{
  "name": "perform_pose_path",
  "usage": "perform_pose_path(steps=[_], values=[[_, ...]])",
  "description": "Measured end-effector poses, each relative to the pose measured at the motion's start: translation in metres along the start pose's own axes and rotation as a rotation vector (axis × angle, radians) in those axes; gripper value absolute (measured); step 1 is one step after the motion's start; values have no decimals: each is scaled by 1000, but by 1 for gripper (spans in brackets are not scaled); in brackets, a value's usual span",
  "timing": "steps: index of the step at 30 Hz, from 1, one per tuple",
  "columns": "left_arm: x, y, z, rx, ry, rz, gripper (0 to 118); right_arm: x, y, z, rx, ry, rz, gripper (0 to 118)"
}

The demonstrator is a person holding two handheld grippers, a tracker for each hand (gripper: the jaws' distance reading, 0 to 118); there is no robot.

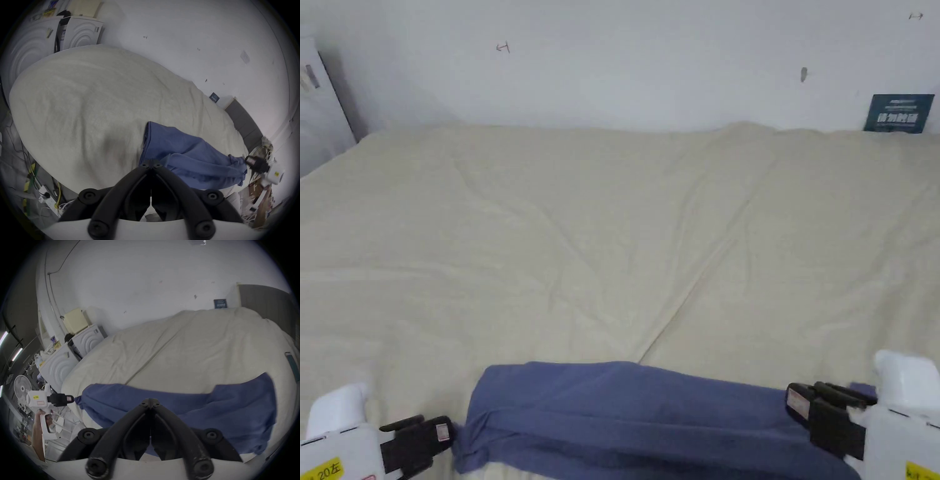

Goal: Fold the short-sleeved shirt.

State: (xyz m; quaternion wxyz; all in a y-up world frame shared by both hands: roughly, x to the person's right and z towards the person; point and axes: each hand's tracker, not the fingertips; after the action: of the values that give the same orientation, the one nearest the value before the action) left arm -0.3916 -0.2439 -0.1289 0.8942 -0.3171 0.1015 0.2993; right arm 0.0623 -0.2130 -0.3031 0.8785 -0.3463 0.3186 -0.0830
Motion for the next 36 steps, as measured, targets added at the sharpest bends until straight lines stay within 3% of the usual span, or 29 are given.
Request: perform_pose_path(steps=[1,4,6,7,8,9,10,11,17,20,23,24,25,26,30,36], values=[[-6,3,0,3,-16,4,0,-10,-4,-7,-7,-15,9,0],[-10,15,-3,-2,-37,-17,0,-40,-13,-24,-21,-99,134,0],[-4,20,-7,-23,-55,-27,2,-50,-13,-29,-19,-75,119,0],[-4,23,-11,-21,-63,-19,16,-58,-13,-33,-20,-82,126,0],[-4,25,-17,-25,-79,-16,41,-63,-15,-37,-24,-84,141,0],[-7,30,-22,-35,-97,-8,76,-67,-16,-41,-45,-77,152,0],[-9,34,-30,-57,-125,7,91,-70,-17,-44,-63,-64,151,0],[-9,36,-37,-67,-139,15,95,-73,-18,-46,-69,-55,149,0],[-14,44,-79,-100,-135,40,95,-86,-28,-54,-105,-61,208,0],[-10,40,-98,-160,-235,50,95,-85,-28,-55,-110,-64,199,0],[-11,41,-107,-142,-240,26,92,-83,-27,-56,-98,-80,189,0],[-12,41,-109,-144,-240,38,75,-83,-26,-56,-96,-85,187,0],[-9,40,-105,-125,-240,92,35,-83,-25,-56,-95,-86,187,0],[-8,41,-104,-114,-173,129,6,-82,-24,-56,-94,-87,186,0],[-6,24,-130,-206,-276,154,6,-79,-23,-55,-95,-90,178,0],[5,42,-108,-166,-203,55,6,-65,-21,-40,-82,-119,171,0]])
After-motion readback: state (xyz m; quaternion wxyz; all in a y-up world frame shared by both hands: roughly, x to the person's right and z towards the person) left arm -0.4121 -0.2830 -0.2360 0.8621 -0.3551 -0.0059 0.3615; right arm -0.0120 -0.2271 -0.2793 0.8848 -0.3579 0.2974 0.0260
